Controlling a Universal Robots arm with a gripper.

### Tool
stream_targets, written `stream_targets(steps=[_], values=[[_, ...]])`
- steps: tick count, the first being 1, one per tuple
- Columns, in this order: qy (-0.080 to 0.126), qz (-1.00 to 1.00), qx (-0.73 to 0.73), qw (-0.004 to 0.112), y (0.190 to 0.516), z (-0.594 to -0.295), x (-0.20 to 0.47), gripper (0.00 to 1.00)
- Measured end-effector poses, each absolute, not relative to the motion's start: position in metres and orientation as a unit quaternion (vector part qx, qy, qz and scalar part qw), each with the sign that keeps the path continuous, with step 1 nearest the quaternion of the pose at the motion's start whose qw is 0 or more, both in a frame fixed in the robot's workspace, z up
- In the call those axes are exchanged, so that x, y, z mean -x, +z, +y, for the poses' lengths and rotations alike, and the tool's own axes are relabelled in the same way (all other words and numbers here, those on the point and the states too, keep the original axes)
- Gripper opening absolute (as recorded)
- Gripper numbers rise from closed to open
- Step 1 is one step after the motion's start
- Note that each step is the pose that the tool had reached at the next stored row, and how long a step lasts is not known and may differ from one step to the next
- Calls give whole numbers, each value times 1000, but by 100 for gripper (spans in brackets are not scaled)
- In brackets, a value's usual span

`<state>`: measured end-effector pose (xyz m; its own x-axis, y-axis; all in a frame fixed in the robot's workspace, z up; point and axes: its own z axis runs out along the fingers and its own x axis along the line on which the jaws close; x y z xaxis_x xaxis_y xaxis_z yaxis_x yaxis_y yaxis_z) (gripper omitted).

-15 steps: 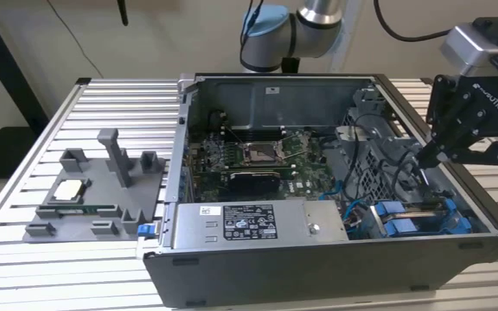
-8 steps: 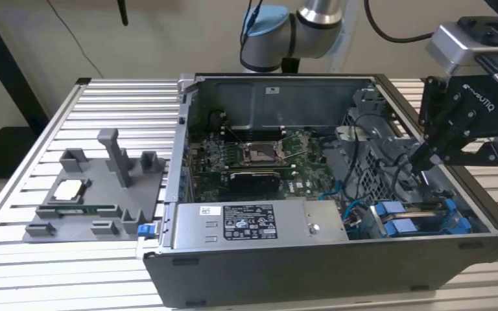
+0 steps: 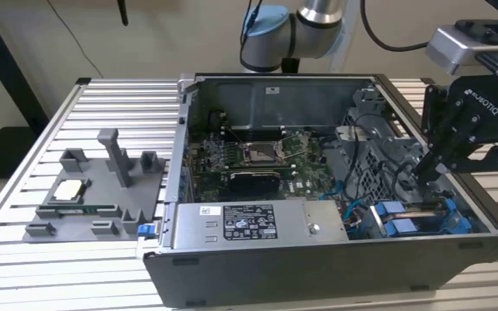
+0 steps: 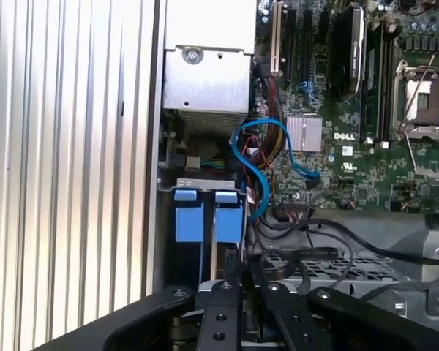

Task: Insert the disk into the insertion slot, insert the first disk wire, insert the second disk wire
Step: 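Insert the second disk wire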

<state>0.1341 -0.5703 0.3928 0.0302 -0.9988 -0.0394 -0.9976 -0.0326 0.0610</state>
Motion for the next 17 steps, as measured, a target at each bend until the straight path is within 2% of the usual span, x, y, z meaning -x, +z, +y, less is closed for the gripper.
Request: stream_targets(steps=[17], values=[[-34,-695,-718,10,389,-570,-134,16]])
